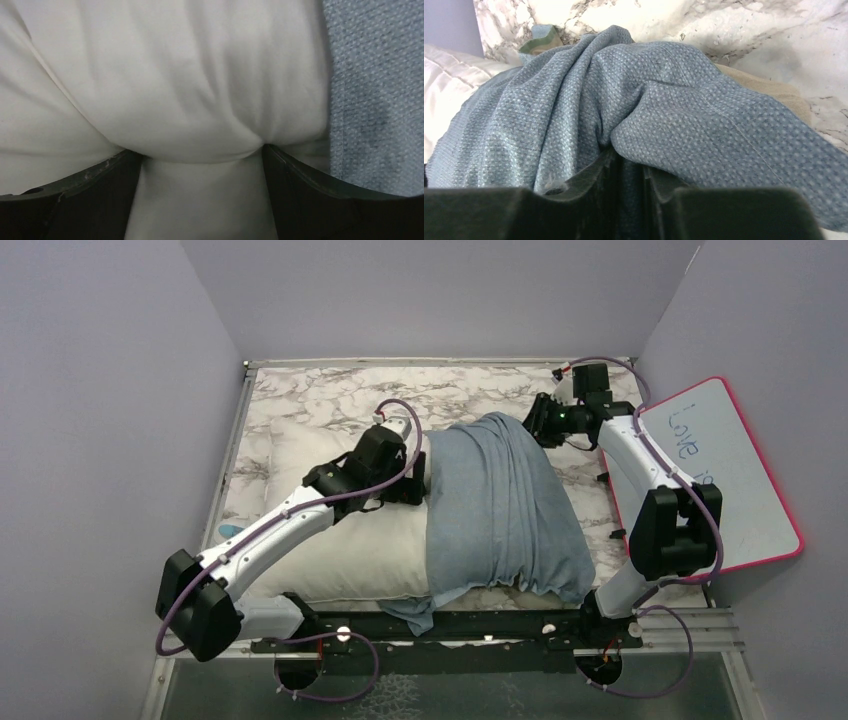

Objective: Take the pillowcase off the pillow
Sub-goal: Remove the pillow from the pillowcase.

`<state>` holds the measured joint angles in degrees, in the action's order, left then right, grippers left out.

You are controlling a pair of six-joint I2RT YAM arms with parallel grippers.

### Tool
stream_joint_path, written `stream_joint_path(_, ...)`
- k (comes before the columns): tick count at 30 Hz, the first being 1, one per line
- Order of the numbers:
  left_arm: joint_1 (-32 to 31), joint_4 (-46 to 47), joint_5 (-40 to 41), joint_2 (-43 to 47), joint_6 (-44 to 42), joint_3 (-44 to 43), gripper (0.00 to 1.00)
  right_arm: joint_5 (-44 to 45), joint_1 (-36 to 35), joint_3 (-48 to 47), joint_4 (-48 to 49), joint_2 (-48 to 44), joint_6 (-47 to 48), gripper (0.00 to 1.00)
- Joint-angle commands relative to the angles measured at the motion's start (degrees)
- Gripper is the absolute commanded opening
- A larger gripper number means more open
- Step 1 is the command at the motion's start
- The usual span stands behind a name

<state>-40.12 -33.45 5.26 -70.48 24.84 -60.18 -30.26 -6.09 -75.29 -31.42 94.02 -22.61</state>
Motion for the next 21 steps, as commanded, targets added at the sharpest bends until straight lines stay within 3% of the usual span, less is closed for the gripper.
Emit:
stream_joint_path(1,-1.6,-1.2,-4.7,-6.0,5.0,7.6,0.53,2.5,-1.2,-2.9,-5.7,-3.9,2.0,0.41)
stream_joint_path(2,-1.6,-1.2,-2.3,-5.4,6.8,8.4,0.16,5.0,-1.2,-3.6,-6.4,-4.2,2.4,0.45)
stream_joint_path(3,-1.6,-1.1,0.1,-4.1,8.5,9.0,0.0,7.8,-1.2,-5.1,-7.3,-4.5,2.9,0.52)
stream_joint_path(7,-1.3,-1.1,6.2,1.9,10.7,11.0,0.0,19.2,-1.0,-8.9,-8.5,-5.9,2.7,0.78)
stream_joint_path(11,-0.8,-1.8,6.1,5.0,10.7,12.5,0.0,27.6,1.4,-11.7,-8.8,-6.7,-2.0,0.9)
stream_joint_path(17,-0.7,-2.0,5.3,8.4,12.6,15.2,0.0,20.1,8.0,-8.0,-6.3,-4.8,-8.4,0.94)
stream_joint_path(21,-0.8,-1.8,4.9,10.0,12.3,15.9,0.0,7.6,9.8,-2.4,0.4,-1.8,-11.1,0.95)
